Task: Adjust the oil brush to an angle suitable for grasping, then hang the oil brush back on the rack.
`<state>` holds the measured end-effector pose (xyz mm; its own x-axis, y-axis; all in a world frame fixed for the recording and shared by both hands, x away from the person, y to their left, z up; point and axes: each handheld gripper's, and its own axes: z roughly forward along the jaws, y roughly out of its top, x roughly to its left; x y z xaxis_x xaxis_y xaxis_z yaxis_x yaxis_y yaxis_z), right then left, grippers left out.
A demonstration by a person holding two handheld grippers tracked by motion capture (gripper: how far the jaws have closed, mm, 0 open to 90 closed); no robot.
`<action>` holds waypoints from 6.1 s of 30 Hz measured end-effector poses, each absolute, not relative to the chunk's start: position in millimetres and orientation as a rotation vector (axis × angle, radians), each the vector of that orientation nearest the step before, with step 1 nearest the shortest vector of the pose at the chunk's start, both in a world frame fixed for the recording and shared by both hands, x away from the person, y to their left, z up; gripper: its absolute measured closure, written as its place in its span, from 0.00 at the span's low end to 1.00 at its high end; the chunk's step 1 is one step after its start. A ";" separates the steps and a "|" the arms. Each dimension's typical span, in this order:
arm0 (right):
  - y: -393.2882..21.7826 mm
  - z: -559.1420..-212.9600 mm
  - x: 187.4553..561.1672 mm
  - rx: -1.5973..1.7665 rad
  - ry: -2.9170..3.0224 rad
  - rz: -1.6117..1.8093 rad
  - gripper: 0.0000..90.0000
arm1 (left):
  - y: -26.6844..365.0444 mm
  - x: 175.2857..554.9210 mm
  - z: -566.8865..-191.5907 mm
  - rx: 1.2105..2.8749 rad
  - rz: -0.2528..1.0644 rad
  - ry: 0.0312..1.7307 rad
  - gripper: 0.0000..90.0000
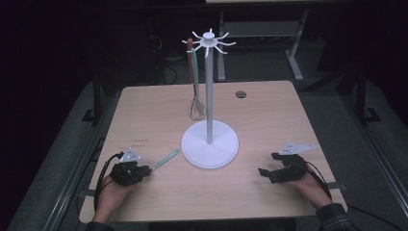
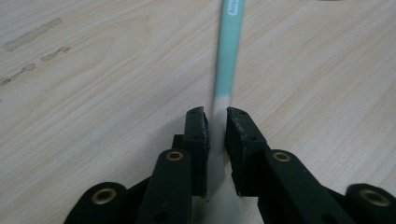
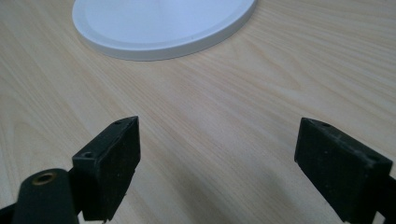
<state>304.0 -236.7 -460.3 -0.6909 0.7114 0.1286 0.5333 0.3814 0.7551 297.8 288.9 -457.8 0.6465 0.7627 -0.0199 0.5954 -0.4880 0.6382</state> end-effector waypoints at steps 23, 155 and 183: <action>-237.2 -460.8 304.1 1.135 2.423 1.213 0.15 | 293.4 288.7 -439.7 2.090 0.271 1.060 0.93; -110.8 -319.5 337.6 0.678 2.357 1.942 0.94 | 209.6 270.8 -433.3 2.213 0.226 0.780 0.15; -83.9 -241.6 354.1 0.505 2.238 2.041 0.94 | 213.8 266.3 -437.0 2.207 0.189 0.793 0.15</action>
